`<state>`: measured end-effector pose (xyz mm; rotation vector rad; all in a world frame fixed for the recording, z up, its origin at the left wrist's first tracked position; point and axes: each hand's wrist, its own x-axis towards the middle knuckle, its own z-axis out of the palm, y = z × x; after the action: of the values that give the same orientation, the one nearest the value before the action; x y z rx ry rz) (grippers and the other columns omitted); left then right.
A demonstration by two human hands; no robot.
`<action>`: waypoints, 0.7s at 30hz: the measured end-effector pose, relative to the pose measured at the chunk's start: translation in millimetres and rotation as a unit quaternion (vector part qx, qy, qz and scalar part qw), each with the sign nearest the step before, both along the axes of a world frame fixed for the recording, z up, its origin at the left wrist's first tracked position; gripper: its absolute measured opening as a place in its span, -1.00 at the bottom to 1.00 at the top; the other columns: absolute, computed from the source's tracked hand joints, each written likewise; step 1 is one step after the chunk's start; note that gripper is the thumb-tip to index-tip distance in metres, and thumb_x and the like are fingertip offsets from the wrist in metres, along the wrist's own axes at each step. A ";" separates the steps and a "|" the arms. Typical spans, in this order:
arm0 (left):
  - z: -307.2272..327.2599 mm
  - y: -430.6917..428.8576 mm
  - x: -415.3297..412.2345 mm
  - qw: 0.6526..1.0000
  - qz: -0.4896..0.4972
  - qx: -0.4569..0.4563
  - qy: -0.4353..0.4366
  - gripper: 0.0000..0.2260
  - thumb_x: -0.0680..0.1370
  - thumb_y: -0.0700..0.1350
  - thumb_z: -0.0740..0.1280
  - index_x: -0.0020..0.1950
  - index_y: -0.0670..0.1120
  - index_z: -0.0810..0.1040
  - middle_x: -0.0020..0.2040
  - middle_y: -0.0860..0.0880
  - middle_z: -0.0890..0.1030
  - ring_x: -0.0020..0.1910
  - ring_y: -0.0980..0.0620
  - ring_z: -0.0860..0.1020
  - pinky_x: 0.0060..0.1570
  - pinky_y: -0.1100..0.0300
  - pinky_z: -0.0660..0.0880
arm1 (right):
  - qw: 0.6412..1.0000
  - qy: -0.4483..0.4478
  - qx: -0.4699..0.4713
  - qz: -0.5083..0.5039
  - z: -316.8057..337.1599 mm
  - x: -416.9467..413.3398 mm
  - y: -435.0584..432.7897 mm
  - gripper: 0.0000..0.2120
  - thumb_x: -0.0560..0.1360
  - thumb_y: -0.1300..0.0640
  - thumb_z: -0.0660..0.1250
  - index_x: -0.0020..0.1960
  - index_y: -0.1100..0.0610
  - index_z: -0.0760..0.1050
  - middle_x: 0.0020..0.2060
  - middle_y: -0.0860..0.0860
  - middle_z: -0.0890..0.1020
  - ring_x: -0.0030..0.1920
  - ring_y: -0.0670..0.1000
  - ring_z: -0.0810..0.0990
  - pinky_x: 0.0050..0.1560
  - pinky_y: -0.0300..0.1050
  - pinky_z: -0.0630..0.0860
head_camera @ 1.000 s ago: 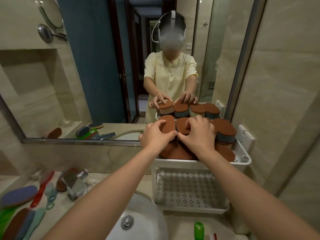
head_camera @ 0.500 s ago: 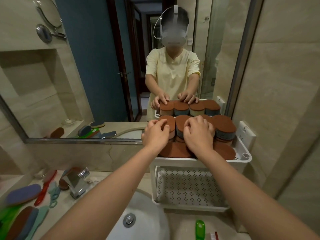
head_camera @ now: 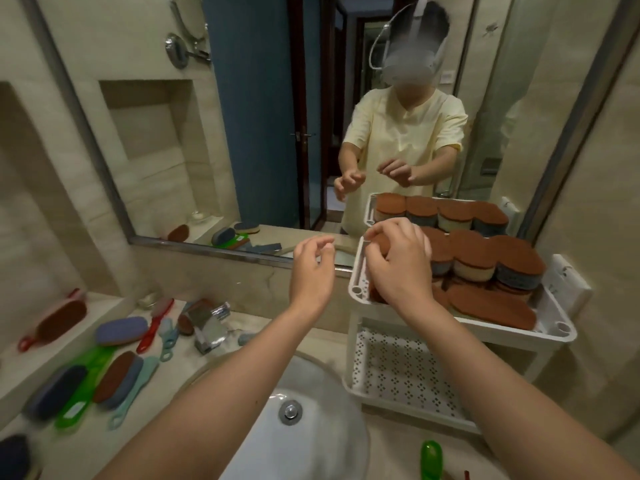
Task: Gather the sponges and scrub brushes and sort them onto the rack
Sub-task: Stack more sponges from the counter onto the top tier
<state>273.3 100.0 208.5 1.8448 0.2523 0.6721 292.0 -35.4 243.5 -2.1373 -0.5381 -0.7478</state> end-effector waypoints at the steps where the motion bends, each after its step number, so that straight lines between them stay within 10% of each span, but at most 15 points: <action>1: -2.3 12.4 -7.7 1.000 0.013 -0.005 0.003 -0.85 0.63 -0.05 0.17 0.09 0.14 0.50 0.21 0.07 0.43 0.03 0.32 0.43 -0.02 0.37 0.33 | 1.000 0.000 -0.006 0.017 0.5 -4.1 14.7 -0.87 0.41 0.07 0.21 -0.11 -0.05 0.51 -0.10 -0.16 0.45 0.11 -0.06 0.40 0.32 0.00 0.22; 21: -89.3 272.9 -126.4 0.984 0.143 -0.014 0.109 -0.73 0.50 -0.27 0.23 0.01 0.11 0.52 0.13 -0.03 0.54 -0.03 0.08 0.56 0.05 0.11 0.51 | 0.959 0.155 -0.085 0.222 -79.0 -84.1 276.9 -0.84 0.43 0.16 0.28 -0.12 -0.09 0.52 -0.06 -0.12 0.54 0.09 -0.01 0.48 0.19 -0.05 0.36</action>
<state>146.9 372.9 119.2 1.8746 0.6778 0.6557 207.9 241.5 164.6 -2.1201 -0.8938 -0.1181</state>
